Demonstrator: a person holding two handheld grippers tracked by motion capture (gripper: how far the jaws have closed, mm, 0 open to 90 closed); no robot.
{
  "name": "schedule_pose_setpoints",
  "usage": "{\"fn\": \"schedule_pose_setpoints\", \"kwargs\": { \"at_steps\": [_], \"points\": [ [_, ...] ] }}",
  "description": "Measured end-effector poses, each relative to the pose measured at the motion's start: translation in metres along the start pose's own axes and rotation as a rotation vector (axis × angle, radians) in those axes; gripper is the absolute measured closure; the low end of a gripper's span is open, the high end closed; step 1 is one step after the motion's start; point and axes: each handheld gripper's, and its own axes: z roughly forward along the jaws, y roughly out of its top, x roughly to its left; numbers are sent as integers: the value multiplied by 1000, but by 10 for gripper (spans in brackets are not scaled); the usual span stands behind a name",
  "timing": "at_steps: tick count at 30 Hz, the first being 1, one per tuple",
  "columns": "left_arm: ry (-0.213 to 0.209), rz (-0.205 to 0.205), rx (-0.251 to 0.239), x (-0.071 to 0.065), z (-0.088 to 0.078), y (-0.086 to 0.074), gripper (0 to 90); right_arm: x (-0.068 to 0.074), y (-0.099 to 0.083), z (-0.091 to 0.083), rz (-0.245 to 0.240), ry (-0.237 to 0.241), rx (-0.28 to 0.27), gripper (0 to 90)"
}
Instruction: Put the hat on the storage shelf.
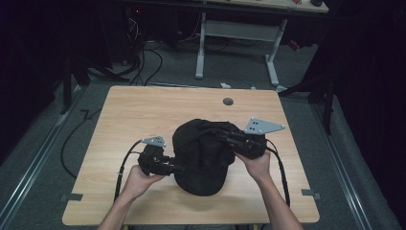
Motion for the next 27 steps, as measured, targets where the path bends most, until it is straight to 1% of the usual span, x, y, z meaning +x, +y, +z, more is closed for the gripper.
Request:
{"fn": "schedule_pose_setpoints", "kwargs": {
  "at_steps": [2,4,6,10,12,13,14,15,16,18,20,21,22,23,24,26,27],
  "points": [
    [-8,-3,8,1,-1,-1,582,2,0,2,-19,2,0,840],
    [-17,-3,8,0,-4,-2,608,2,0,3,-24,8,-2,839],
    [-43,-5,0,-1,-7,-3,643,3,1,3,-19,7,-2,837],
    [-89,0,6,-4,-12,-4,712,7,2,0,-30,-9,3,827],
    [-111,4,-1,-6,-15,-4,750,6,2,0,-31,-11,1,816],
    [-111,4,-1,-6,-15,-4,773,6,2,0,-31,-11,1,816],
    [-130,7,-10,-7,-16,-3,795,5,2,0,-23,-13,1,799],
    [-140,11,-16,-8,-15,-3,811,4,3,0,-18,-12,-1,792],
    [-152,13,-23,-8,-15,-3,824,2,3,0,-4,-2,-8,784],
    [-176,18,-35,-8,-13,-2,850,-2,4,-2,8,-3,1,768],
    [-174,35,-28,-11,-14,-1,861,-4,4,-3,16,-10,16,756],
    [-174,35,-28,-11,-14,-1,862,-3,3,-3,18,-12,20,749],
    [-171,55,-34,-15,-17,-2,863,-3,4,-4,20,-11,20,736],
    [-171,60,-35,-15,-19,-2,864,-3,4,-4,25,-9,18,715],
    [-170,61,-37,-15,-20,-3,865,-2,5,-4,27,-16,21,692],
    [-146,51,-33,-16,-23,-5,866,1,7,-3,13,-44,39,619],
    [-126,57,-33,-18,-25,-6,867,2,7,-2,-1,-63,49,585]
  ]
}}
